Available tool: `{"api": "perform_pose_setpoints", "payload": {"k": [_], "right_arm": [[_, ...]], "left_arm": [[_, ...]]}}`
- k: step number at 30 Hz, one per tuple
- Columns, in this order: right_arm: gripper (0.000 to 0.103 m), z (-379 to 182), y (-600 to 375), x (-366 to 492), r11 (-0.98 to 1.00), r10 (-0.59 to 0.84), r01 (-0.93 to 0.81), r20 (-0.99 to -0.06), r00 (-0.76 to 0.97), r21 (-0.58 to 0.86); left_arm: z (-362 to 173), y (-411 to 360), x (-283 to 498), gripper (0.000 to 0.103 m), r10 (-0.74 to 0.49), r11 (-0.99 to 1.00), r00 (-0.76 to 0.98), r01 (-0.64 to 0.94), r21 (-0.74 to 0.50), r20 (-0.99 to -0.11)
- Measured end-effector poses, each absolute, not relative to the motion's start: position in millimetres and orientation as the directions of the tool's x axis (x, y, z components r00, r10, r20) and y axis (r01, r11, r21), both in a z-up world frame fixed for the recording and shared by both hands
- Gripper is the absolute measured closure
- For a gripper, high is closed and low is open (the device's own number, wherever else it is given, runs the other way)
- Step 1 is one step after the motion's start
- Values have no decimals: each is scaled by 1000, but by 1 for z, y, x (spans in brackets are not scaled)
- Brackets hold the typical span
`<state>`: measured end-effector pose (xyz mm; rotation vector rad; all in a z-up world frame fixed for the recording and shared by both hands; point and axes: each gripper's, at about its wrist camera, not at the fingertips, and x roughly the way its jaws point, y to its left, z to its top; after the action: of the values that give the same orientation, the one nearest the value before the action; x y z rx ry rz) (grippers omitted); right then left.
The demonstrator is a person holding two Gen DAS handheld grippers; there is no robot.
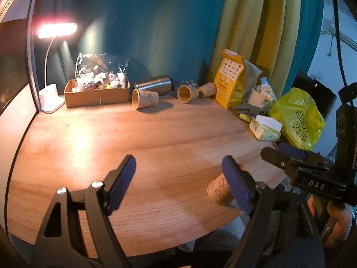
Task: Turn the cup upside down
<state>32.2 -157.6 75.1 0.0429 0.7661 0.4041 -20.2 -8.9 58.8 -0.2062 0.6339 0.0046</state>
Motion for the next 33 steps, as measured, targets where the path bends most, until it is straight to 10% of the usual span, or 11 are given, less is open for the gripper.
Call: {"api": "perform_pose_setpoints", "payload": {"k": [33], "right_arm": [[22, 76, -157, 27, 922, 372, -343, -664, 649, 182]], "left_arm": [[60, -8, -25, 22, -56, 979, 807, -72, -192, -588]]}}
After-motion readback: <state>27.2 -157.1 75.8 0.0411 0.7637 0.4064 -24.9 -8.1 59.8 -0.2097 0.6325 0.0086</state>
